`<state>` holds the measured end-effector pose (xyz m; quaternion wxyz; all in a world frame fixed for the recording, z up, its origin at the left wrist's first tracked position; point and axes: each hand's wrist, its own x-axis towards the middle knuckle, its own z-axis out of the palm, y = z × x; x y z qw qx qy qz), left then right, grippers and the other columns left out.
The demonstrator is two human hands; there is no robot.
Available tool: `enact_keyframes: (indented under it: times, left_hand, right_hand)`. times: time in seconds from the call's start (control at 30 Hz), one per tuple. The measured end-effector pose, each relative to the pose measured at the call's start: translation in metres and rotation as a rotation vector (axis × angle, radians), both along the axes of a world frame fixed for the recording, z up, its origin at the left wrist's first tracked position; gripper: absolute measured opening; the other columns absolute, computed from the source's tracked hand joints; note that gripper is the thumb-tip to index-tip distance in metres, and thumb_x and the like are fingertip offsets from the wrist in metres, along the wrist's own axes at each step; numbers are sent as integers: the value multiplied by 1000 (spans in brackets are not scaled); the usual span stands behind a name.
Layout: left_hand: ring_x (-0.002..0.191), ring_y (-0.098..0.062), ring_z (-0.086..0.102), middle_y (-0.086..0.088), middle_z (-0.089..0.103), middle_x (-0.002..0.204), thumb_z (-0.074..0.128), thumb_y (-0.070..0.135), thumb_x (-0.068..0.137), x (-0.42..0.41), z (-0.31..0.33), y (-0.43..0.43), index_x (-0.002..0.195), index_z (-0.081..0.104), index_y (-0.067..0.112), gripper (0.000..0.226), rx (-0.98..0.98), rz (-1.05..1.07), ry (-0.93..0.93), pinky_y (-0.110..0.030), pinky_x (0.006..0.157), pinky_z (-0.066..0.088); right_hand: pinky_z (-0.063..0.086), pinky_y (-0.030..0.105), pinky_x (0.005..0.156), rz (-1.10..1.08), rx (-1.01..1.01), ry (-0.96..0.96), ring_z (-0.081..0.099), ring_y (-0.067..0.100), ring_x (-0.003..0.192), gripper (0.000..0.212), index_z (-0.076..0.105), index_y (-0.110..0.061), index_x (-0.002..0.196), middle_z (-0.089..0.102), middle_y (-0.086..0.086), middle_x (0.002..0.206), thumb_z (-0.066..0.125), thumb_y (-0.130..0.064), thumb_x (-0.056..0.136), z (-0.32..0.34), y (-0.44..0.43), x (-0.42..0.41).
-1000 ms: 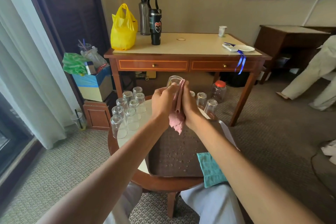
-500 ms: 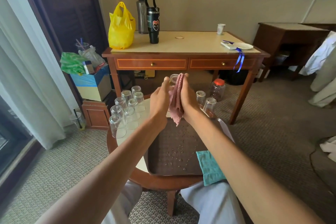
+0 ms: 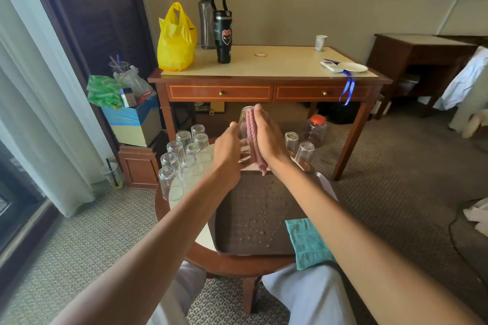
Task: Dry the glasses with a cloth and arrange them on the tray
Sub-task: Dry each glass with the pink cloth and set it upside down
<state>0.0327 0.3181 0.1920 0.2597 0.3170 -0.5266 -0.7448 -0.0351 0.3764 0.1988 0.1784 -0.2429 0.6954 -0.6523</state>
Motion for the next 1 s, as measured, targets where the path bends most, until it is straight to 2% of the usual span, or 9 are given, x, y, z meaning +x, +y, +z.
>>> enact_keyframes:
  times: [0.13, 0.27, 0.4, 0.5, 0.6, 0.67, 0.8, 0.93, 1.0]
  left_hand:
    - [101, -15, 71, -1, 76, 107, 61, 52, 97, -4, 4, 4, 113, 73, 20, 38, -110, 21, 16, -29, 80, 54]
    - [96, -13, 70, -1, 74, 103, 66, 47, 95, -5, 6, 0, 107, 70, 18, 32, -120, 78, 16, -26, 73, 53]
    - [105, -19, 69, -1, 72, 110, 65, 50, 95, -2, -1, -7, 118, 64, 21, 37, -65, 119, 33, -42, 92, 57]
    - [97, -20, 69, -2, 73, 107, 52, 48, 105, -1, -5, -2, 112, 64, 25, 27, -60, 82, 6, -37, 81, 56]
    - [93, -22, 69, -8, 73, 101, 39, 44, 110, -1, -3, 4, 109, 68, 24, 35, -95, 32, -21, -33, 73, 55]
    - [92, -16, 68, 0, 72, 94, 38, 43, 110, -2, -3, 6, 102, 71, 27, 38, -142, 19, -8, -33, 77, 54]
    - [94, -4, 70, 10, 75, 96, 52, 50, 103, -5, -5, 9, 99, 73, 31, 28, -228, 39, 4, -26, 84, 54]
    - [94, -11, 71, 2, 75, 102, 55, 62, 97, -5, -5, 5, 103, 73, 22, 44, -147, 45, -24, -31, 83, 56]
    - [90, -18, 75, -5, 78, 97, 53, 68, 95, -3, -6, 2, 104, 77, 14, 60, -122, 32, -73, -33, 77, 58]
  right_hand:
    - [60, 41, 85, -56, -5, -222, 73, 24, 82, 72, 74, -18, 86, 76, 7, 84, 26, -69, 99, 5, -4, -4]
    - [58, 41, 92, 1, 49, -273, 73, 24, 91, 68, 71, -20, 88, 76, 11, 94, 22, -66, 101, -8, 2, 7]
    - [57, 32, 83, 111, 98, -103, 70, 17, 88, 58, 68, -24, 99, 73, 2, 96, 22, -59, 105, -12, 8, 19]
    - [57, 26, 68, 52, 35, 2, 70, 17, 80, 45, 61, -21, 102, 72, 3, 92, 31, -53, 106, -9, 6, 14]
    - [53, 20, 54, -34, -17, -31, 72, 10, 67, 52, 60, -14, 115, 71, -1, 82, 32, -56, 105, -4, 6, 4]
    - [51, 20, 48, -41, -35, -110, 70, 10, 58, 63, 67, -10, 110, 70, 1, 75, 27, -59, 105, -2, 4, -3]
    - [60, 37, 81, -70, 22, -234, 73, 23, 86, 69, 70, -22, 85, 75, 6, 86, 22, -69, 100, -4, 0, -8]
    - [53, 22, 69, 28, 113, -227, 68, 11, 83, 68, 66, -26, 83, 70, -2, 81, 15, -66, 102, -8, 8, 0]
    - [56, 25, 79, 71, 111, -241, 69, 12, 86, 65, 67, -31, 83, 74, 1, 91, 15, -66, 101, -15, 11, 1]
